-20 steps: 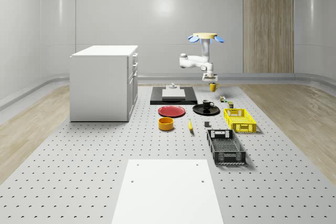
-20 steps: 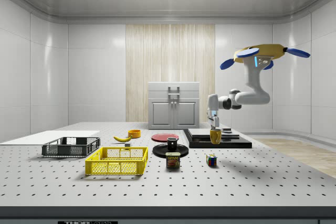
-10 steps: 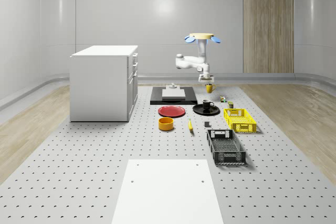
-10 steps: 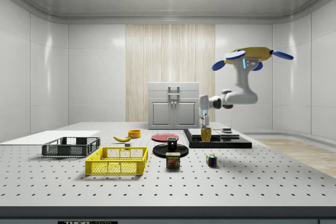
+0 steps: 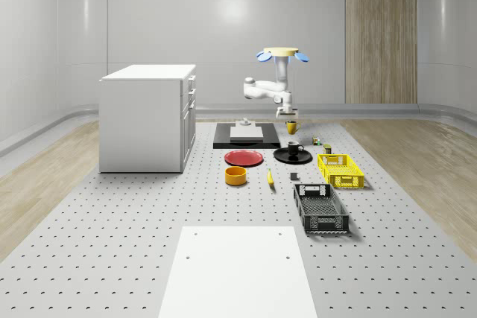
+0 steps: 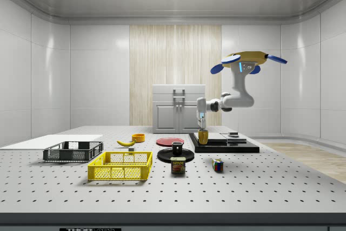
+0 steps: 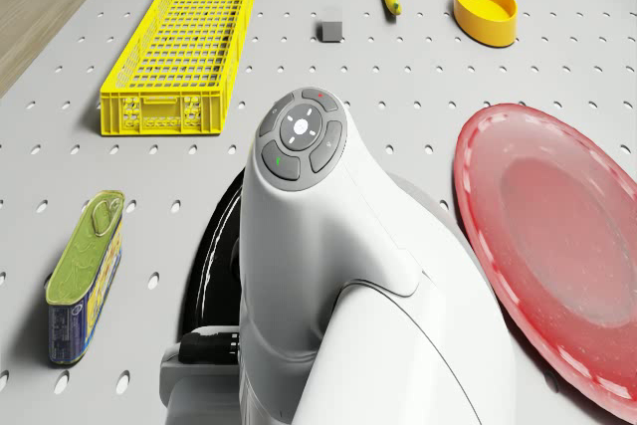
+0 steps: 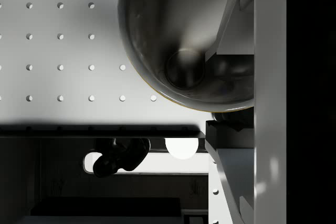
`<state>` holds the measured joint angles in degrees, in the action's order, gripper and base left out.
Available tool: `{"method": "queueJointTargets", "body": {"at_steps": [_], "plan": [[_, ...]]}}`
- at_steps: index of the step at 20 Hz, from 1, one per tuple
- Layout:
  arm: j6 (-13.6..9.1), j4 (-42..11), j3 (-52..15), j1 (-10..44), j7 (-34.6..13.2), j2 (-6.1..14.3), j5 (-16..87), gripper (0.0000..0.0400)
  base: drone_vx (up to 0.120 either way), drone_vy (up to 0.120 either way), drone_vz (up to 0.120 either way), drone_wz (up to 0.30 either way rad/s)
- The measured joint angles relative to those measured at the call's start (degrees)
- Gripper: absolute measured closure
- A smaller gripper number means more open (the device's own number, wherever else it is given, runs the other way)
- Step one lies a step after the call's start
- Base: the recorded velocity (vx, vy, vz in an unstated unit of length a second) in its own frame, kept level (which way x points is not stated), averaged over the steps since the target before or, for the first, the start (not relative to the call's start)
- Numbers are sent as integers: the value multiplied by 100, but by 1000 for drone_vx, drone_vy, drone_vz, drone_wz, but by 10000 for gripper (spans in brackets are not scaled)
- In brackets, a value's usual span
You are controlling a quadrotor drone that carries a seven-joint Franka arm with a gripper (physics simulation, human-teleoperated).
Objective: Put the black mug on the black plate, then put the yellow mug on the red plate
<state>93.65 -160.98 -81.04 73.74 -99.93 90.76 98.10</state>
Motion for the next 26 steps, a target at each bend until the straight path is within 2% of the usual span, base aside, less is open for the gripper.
{"method": "queueJointTargets", "body": {"at_steps": [26], "plan": [[34,1,-3,6,-4,36,-14,290,120,-120,0,0]]}}
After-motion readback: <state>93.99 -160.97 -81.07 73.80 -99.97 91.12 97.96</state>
